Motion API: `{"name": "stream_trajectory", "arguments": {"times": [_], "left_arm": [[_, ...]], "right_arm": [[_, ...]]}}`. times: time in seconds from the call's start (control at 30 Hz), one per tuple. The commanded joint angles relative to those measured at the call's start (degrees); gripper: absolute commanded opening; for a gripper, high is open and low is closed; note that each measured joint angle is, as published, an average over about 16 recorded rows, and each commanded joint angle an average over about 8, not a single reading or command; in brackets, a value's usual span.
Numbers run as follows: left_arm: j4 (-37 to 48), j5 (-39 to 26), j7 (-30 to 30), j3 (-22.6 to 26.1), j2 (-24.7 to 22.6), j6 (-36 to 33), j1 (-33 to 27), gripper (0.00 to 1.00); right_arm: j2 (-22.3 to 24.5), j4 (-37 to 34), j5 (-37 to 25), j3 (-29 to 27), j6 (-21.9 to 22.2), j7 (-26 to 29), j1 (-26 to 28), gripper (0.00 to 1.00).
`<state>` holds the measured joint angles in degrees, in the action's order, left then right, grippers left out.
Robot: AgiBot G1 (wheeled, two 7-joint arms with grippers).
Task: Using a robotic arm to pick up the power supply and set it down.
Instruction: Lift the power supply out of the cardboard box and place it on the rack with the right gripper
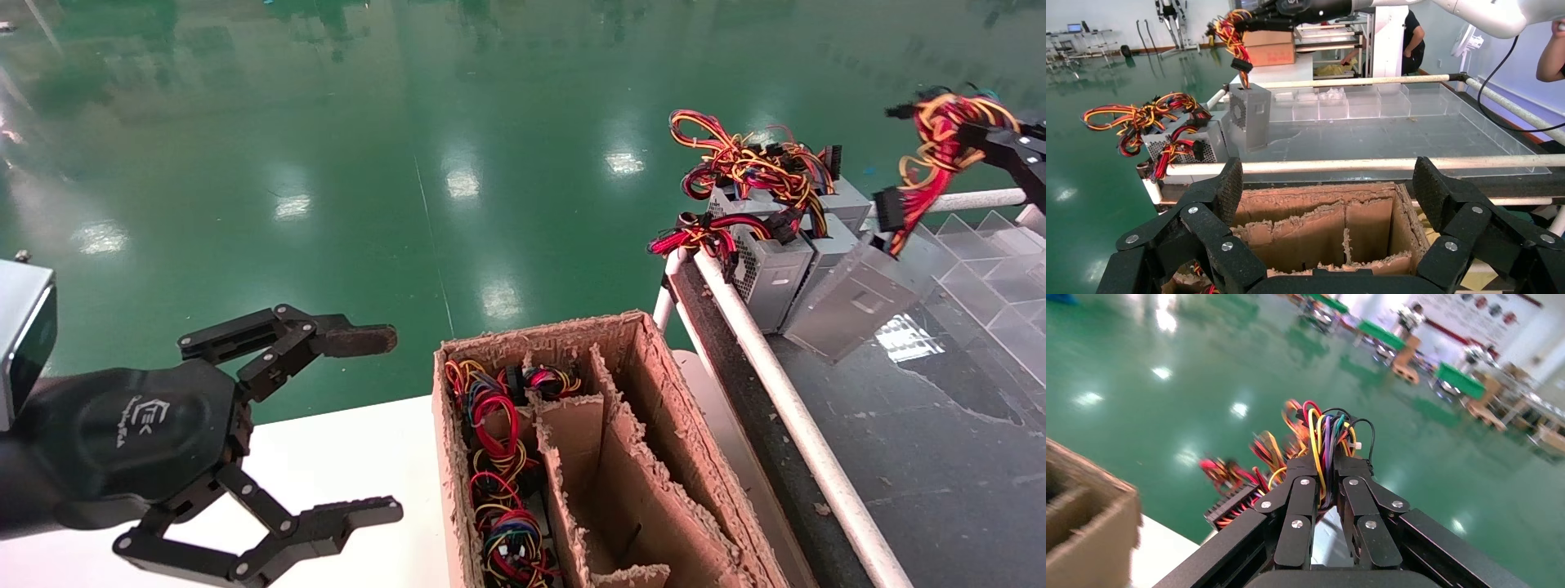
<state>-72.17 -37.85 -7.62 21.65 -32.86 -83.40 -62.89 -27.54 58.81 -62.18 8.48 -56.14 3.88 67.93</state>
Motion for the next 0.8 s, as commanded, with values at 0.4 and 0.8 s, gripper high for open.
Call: {"name": "stream_trajectory", "arguments": {"times": [0.4, 0.8], "left_arm": [[0.0, 0.0, 0.0, 0.0, 0.0, 0.0, 0.0, 1.00], [0.0, 0.0, 0.0, 0.0, 0.0, 0.0, 0.0, 1.00]], "right_arm": [[-4.9, -11.8, -8.1, 3.9, 4.5, -4.1, 6.9, 0.00], [-12.8, -25.3, -14.4, 7.9, 5.1, -10.7, 18.3, 0.00]]}}
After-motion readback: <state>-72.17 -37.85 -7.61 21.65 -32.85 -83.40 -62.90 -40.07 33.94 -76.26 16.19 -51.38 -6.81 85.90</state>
